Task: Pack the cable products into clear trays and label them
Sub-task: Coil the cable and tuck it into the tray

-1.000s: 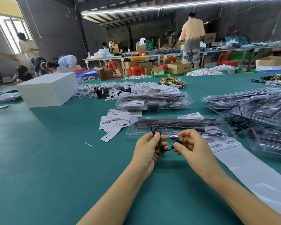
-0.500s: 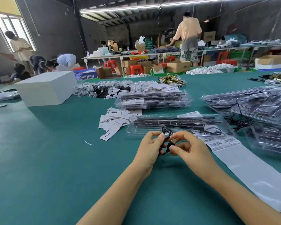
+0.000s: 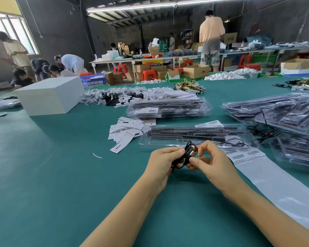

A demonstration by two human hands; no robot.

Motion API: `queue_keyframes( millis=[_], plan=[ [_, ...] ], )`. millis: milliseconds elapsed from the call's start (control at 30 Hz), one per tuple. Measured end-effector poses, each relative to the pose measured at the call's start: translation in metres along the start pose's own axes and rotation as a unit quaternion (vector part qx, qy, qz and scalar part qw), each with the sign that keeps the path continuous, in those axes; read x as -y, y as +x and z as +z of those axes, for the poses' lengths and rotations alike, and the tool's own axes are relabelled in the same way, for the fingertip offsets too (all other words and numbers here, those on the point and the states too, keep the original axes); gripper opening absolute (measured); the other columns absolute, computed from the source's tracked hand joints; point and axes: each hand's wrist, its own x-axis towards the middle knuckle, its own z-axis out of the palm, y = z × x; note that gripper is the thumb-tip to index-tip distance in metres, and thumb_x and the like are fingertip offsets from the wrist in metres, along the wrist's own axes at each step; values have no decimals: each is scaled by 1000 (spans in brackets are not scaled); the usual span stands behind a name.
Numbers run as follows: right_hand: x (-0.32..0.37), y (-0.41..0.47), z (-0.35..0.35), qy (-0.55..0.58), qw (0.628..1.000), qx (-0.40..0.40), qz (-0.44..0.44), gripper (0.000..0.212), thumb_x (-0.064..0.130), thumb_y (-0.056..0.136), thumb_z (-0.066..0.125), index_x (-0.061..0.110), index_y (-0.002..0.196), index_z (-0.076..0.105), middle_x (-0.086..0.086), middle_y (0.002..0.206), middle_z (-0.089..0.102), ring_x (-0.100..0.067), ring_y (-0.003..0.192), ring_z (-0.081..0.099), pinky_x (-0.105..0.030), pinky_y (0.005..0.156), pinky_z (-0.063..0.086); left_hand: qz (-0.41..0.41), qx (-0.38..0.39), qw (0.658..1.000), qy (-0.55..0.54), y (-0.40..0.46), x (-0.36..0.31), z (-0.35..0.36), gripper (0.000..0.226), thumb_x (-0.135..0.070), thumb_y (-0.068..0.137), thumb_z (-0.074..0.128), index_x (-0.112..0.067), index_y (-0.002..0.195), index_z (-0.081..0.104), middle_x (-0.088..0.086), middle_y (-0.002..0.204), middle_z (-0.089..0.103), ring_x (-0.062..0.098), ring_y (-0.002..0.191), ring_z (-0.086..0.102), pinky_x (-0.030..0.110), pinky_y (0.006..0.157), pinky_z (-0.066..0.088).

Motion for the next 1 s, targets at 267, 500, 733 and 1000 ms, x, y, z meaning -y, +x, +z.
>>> queue_keyframes(
  millis=[267, 500, 733, 1000],
  plan=[
    [1, 1, 1, 11, 1000, 23, 11, 46, 1, 88, 63, 27, 125, 55, 5, 102, 67, -20, 79, 71, -32, 81, 56, 3, -10, 998, 55, 0, 2, 0, 7, -12, 82, 71, -6, 83, 74, 10, 79, 72, 21, 75, 63, 30, 78, 50],
    [-2, 3, 2, 43, 998, -30, 16, 25, -1, 86, 66, 19, 101, 63, 1, 99, 65, -23, 73, 71, -33, 76, 58, 107, -7, 974, 198, -3, 2, 2, 11, -17, 88, 66, -14, 83, 75, -2, 74, 72, 7, 69, 62, 19, 67, 48],
    [-6, 8, -6, 131, 985, -93, 60, 15, -7, 81, 68, 7, 87, 65, -8, 88, 66, -17, 70, 70, -27, 60, 57, 311, 89, 773, 545, -4, 3, -1, 25, -28, 96, 53, -8, 108, 61, 9, 91, 61, 24, 87, 52, 36, 79, 41],
    [-3, 7, -6, 185, 972, -105, 100, 17, -9, 76, 71, 1, 89, 66, -11, 81, 69, -27, 70, 71, -34, 61, 59, 372, 49, 577, 725, -1, 5, -5, 41, -36, 102, 40, -12, 134, 48, 1, 114, 63, 28, 106, 51, 38, 92, 29]
  ],
)
